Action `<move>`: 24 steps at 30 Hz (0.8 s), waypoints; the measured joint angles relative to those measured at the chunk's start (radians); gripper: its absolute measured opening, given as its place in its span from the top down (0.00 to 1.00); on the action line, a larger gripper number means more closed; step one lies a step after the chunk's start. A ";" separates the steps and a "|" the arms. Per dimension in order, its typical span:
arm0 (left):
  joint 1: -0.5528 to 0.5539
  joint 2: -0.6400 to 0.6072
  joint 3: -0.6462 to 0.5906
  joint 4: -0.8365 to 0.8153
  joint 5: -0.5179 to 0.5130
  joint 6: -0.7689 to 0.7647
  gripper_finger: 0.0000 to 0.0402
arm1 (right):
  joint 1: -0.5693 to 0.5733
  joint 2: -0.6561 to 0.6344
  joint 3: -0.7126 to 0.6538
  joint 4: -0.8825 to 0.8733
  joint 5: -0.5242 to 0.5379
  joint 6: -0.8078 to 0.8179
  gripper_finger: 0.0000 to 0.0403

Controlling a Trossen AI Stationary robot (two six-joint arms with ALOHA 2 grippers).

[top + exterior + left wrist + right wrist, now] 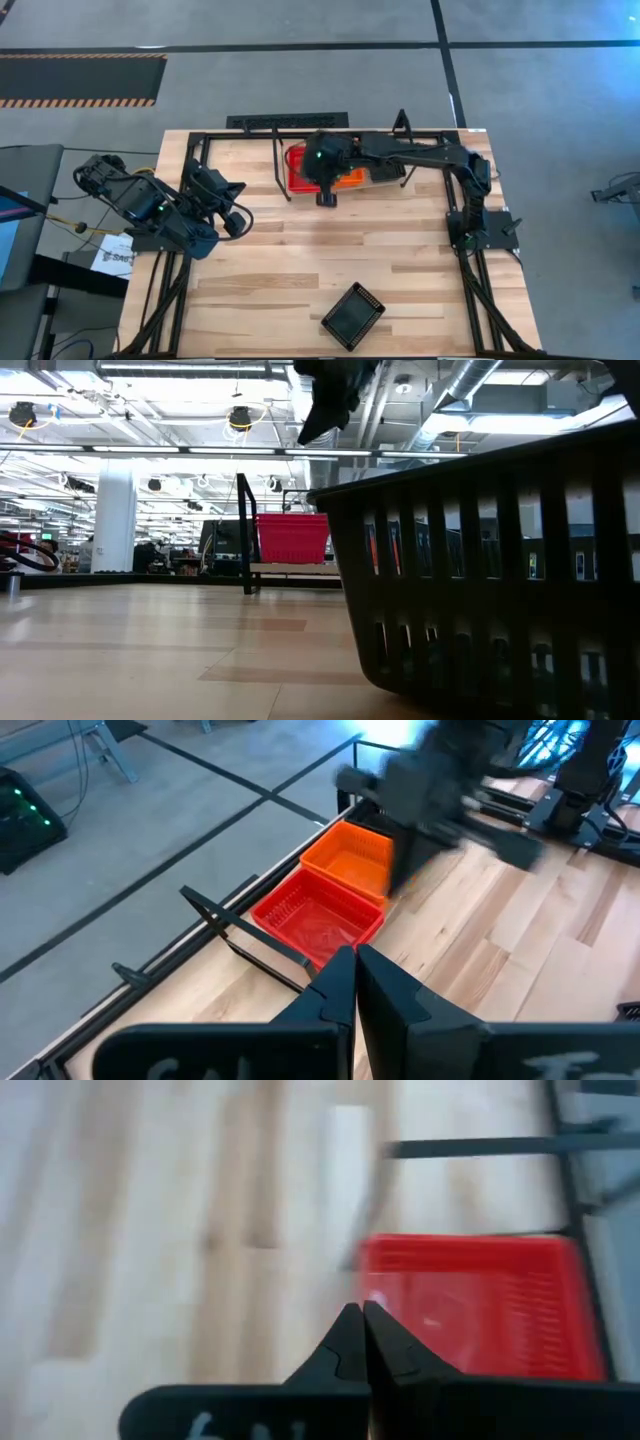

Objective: Stack baskets on shelf by color
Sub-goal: Adjust the stacked bins on the shelf

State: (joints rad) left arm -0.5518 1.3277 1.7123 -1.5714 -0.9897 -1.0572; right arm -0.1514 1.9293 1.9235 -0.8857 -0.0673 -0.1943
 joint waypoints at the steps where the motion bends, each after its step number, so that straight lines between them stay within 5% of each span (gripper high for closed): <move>1: 0.000 0.000 -0.002 0.000 0.000 0.002 1.00 | 0.019 0.002 -0.002 -0.007 -0.015 0.000 1.00; 9: 0.000 0.000 -0.065 0.000 0.006 -0.028 1.00 | 0.143 0.063 -0.110 0.032 0.012 -0.047 1.00; 24: 0.000 0.000 -0.076 0.019 0.050 -0.035 1.00 | 0.087 0.239 -0.119 0.093 0.047 -0.103 1.00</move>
State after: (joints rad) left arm -0.5522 1.3281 1.6360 -1.5524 -0.9399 -1.0927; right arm -0.0641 2.1681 1.8042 -0.7927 -0.0199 -0.2978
